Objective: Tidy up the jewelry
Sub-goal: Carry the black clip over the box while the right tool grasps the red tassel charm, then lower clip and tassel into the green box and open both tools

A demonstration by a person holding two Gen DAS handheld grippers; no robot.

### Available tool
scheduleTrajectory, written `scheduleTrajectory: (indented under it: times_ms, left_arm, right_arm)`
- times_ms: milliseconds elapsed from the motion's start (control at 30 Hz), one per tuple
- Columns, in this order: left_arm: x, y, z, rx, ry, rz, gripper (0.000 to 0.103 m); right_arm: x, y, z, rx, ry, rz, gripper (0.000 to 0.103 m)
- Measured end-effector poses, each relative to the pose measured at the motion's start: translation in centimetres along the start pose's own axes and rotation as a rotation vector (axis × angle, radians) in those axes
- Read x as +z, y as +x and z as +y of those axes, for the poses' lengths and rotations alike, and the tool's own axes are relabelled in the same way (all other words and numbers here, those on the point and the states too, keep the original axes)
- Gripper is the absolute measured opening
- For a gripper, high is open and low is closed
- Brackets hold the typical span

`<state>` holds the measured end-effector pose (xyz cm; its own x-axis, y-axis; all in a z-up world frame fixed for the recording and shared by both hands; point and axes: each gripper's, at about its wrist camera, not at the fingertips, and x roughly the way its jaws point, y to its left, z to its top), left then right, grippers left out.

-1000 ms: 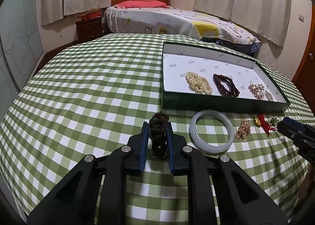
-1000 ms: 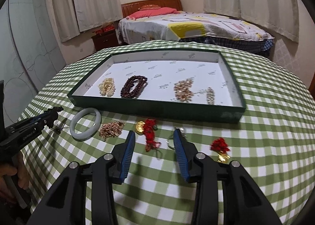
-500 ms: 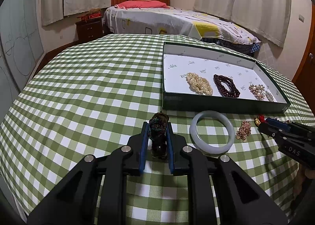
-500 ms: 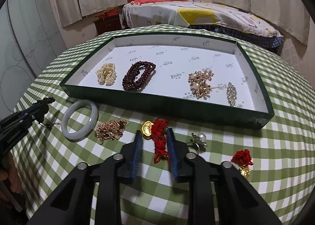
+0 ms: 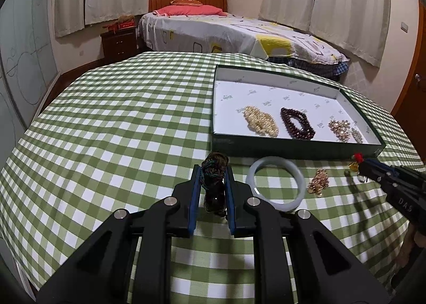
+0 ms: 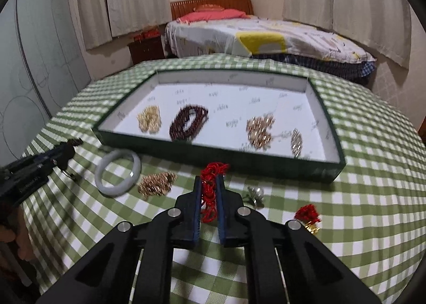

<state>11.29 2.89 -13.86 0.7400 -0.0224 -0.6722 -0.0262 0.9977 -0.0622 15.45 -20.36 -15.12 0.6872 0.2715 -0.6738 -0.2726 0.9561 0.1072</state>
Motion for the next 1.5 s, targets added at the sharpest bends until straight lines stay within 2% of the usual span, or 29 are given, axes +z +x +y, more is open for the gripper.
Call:
scheduleTrajectory:
  times_ms: [200, 400, 633, 800, 1067, 1267, 1500]
  left_arm:
    - [1.1, -0.9, -0.5, -0.029, -0.006, -0.022, 0.017]
    - [3.7, -1.1, -1.5, -0.068, -0.004, -0.062, 0.017]
    - [8.0, 0.2, -3.5, -0.114, 0.014, -0.112, 0.017]
    - [10.9, 3.0, -4.9, -0.139, 0.026, -0.103, 0.017]
    - [13.3, 9.9, -7.0, -0.134, 0.054, -0.004, 0.017]
    - [13.4, 14.8, -7.6, -0.118, 0.069, 0.102, 0.017]
    - [13.5, 17.6, -7.6, -0.109, 0.066, 0.190, 0.017]
  right_arm:
    - [1.4, -2.4, -0.2, 0.001, 0.011, -0.080, 0.011]
    - [3.8, -3.6, -1.3, -0.013, 0.014, -0.152, 0.011]
    - [7.0, -3.1, -3.3, -0.038, 0.025, -0.211, 0.011]
    - [8.9, -1.3, -4.6, -0.060, 0.023, -0.232, 0.011]
    - [10.0, 3.0, -6.9, -0.073, 0.056, -0.181, 0.011]
    - [9.8, 7.2, -9.0, -0.069, 0.112, -0.073, 0.011]
    - [9.5, 9.1, -9.9, -0.077, 0.138, 0.020, 0.011]
